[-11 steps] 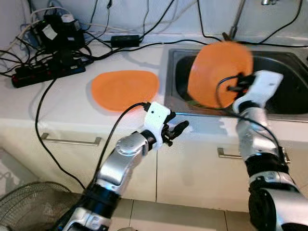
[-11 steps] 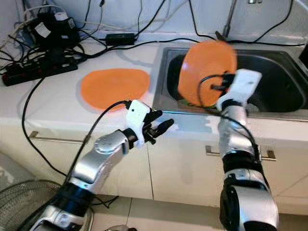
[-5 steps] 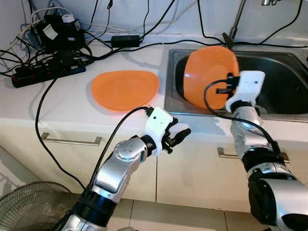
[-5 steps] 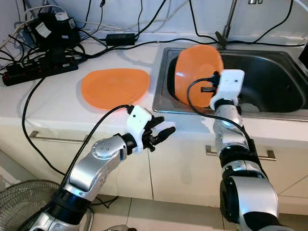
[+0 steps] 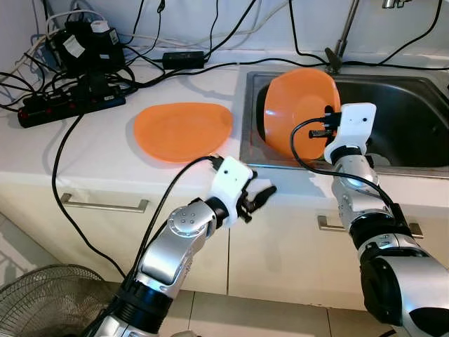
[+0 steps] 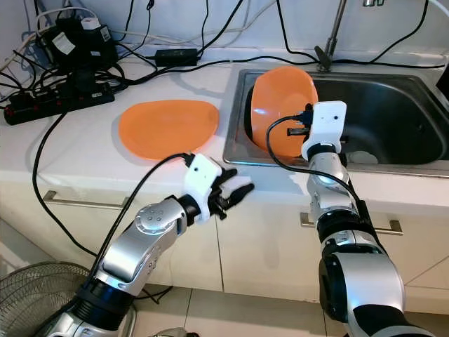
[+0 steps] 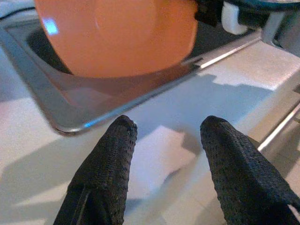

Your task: Kitchen organization

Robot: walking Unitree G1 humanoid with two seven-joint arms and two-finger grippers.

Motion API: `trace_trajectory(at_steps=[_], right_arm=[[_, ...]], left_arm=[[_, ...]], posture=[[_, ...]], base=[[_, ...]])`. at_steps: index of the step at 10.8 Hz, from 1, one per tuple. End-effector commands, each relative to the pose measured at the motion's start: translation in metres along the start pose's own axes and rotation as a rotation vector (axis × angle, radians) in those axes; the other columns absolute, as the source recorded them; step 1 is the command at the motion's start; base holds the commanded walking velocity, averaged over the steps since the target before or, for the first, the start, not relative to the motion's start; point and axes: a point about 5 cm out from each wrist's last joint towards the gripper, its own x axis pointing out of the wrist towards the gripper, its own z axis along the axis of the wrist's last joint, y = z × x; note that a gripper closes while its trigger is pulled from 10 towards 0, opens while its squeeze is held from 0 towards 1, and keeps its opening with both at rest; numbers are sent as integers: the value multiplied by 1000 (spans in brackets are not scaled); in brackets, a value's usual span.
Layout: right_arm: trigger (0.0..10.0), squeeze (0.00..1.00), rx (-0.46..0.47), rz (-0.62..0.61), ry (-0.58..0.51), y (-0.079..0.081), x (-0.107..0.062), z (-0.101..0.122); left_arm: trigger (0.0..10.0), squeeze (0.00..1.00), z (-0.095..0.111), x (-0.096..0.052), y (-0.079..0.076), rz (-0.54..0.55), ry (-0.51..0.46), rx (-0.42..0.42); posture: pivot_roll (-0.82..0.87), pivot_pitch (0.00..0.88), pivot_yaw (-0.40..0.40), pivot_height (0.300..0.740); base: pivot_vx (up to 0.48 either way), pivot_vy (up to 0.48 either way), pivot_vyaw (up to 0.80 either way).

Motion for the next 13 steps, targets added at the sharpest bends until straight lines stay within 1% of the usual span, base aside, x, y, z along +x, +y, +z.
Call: trace_trajectory(at_steps=[1, 2, 5, 6, 7, 8, 9, 10, 13], right_arm=[[10000, 0, -10, 23, 15, 6, 0, -2], [10000, 0, -20, 27, 18, 8, 1, -1], [10000, 0, -25, 42, 24, 11, 3, -1], [10000, 216, -27, 51, 38, 13, 3, -3], [10000, 0, -34, 58, 48, 14, 2, -4], [10000, 796, -29, 65, 51, 16, 2, -5], [10000, 1000, -30, 69, 54, 17, 2, -6], [10000, 0, -37, 73, 60, 18, 1, -6], [10000, 0, -32, 80, 62, 19, 1, -7]], left_arm=[[10000, 0, 5, 2, 5, 28, -8, 17], [10000, 0, 7, 4, 8, 59, -16, 19], [10000, 0, 7, 4, 11, 85, -18, 15], [10000, 0, 6, 4, 11, 85, -17, 16], [10000, 0, 7, 5, 11, 85, -16, 19], [10000, 0, 7, 5, 11, 86, -16, 21], [10000, 0, 7, 5, 11, 87, -17, 21], [10000, 0, 6, 5, 11, 87, -16, 22], [10000, 0, 5, 5, 11, 88, -16, 20]], posture=[[115, 0, 32, 740], [119, 0, 31, 740], [123, 0, 29, 740], [124, 0, 28, 740], [123, 0, 28, 740], [126, 0, 25, 740], [126, 0, 25, 740], [126, 0, 25, 740], [125, 0, 22, 740]], base=[[0, 0, 0], [0, 0, 0], [0, 0, 0], [0, 0, 0], [0, 0, 0], [0, 0, 0], [0, 0, 0], [0, 0, 0], [0, 0, 0]])
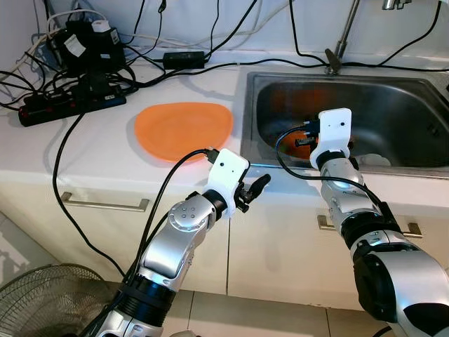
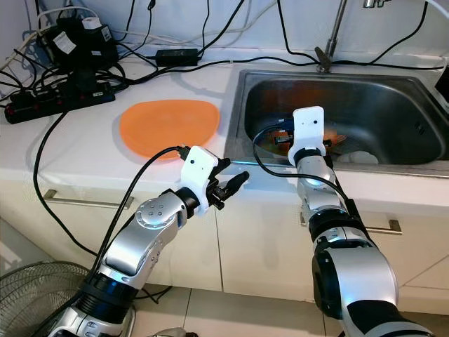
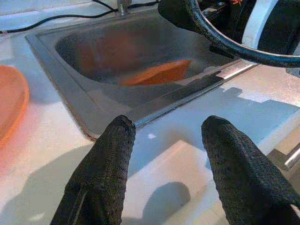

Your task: Kitchen organization

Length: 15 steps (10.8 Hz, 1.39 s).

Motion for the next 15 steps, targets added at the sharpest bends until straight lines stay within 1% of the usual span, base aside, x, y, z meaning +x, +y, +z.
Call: trace_trajectory(at_steps=[1, 3, 5, 6, 8, 9, 10, 11, 13, 14, 15], right_arm=[[10000, 0, -2, 4, -13, -1, 2, 5], [10000, 0, 28, -9, -48, -2, 4, 11], [10000, 0, 74, -28, -153, -5, 8, 30], [10000, 0, 85, -33, -187, -5, 7, 36], [10000, 0, 127, -64, -260, -9, 2, 44], [10000, 0, 130, -68, -278, -10, -3, 45], [10000, 0, 132, -71, -283, -12, -15, 41], [10000, 0, 135, -70, -270, -12, -25, 36], [10000, 0, 157, -88, -249, -13, -42, 23], [10000, 0, 180, -92, -217, -8, -53, 13], [10000, 0, 195, -80, -184, -2, -62, 9]], left_arm=[[10000, 0, 1, 1, 2, 10, -3, 4], [10000, 0, 3, 2, 4, 23, -16, 8], [10000, 0, 10, 2, 10, 75, -63, 13], [10000, 0, 11, 3, 13, 98, -75, 15], [10000, 0, 16, 4, 21, 171, -113, 17], [10000, 0, 18, 4, 24, 199, -131, 11], [10000, 0, 21, 2, 32, 261, -163, 9], [10000, 0, 22, 1, 37, 298, -179, 1], [10000, 0, 23, 0, 42, 340, -197, 16], [10000, 0, 24, -1, 45, 356, -202, 12], [10000, 0, 24, -2, 46, 367, -206, 14]], posture=[[122, 0, 22, 740], [122, 0, 22, 740], [111, 0, 26, 740], [109, 0, 27, 740], [96, 0, 31, 740], [87, 0, 33, 740], [78, 0, 34, 740], [74, 0, 34, 740], [65, 0, 37, 740], [58, 0, 42, 740], [58, 0, 46, 740]], base=[[0, 0, 0], [0, 0, 0], [0, 0, 0], [0, 0, 0], [0, 0, 0], [0, 0, 0], [0, 0, 0], [0, 0, 0], [0, 0, 0], [0, 0, 0], [0, 0, 0]])
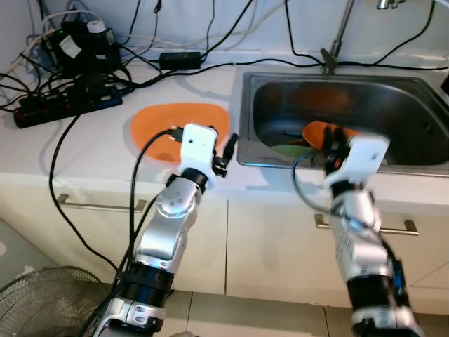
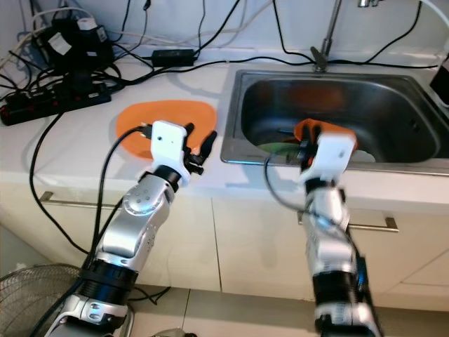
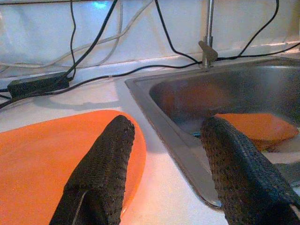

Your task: Kitchen organization

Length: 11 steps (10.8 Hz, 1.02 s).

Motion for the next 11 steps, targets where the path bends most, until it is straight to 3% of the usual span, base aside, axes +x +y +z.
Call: trace_trajectory(at_steps=[1, 8, 11], right_arm=[[10000, 0, 22, 6, -7, 7, -3, 3], [10000, 0, 61, 41, 46, 28, -1, -4], [10000, 0, 72, 46, 69, 33, -2, -9]], left_arm=[[10000, 0, 3, 1, 2, 12, -11, 12], [10000, 0, 3, -2, 17, 127, -39, -1], [10000, 0, 20, -1, 50, 278, -90, -20]], posture=[[58, 0, 48, 740], [78, 0, 37, 740], [83, 0, 32, 740]], base=[[0, 0, 0], [0, 0, 0], [0, 0, 0]])
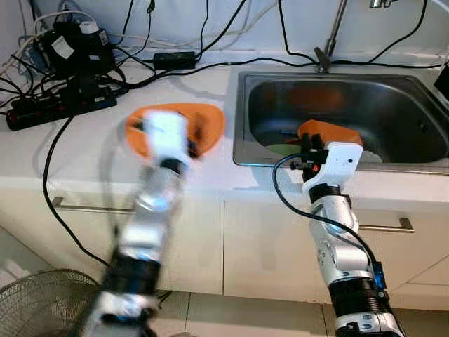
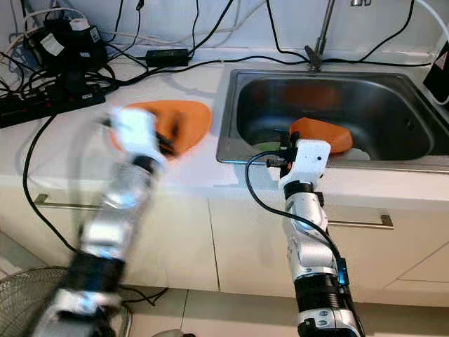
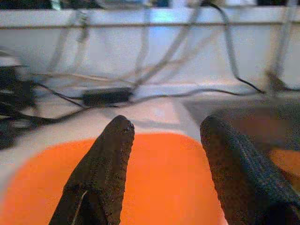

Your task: Kitchen organization

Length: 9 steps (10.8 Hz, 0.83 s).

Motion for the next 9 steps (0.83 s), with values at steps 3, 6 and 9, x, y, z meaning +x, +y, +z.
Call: trace_trajectory(at_steps=[3, 6, 9], right_arm=[[10000, 0, 8, 22, 30, 6, -2, -7], [10000, 0, 15, 29, 42, 9, -2, -9], [10000, 0, 21, 37, 44, 11, -2, -9]], left_arm=[[10000, 1000, 6, -2, 58, 208, 23, -35], [10000, 1000, -2, -19, 81, 272, 109, -177], [10000, 1000, -1, -24, 76, 225, 239, -303]], posture=[[99, 0, 33, 740], [108, 0, 31, 740], [117, 0, 30, 740]], base=[[0, 0, 0], [0, 0, 0], [0, 0, 0]])
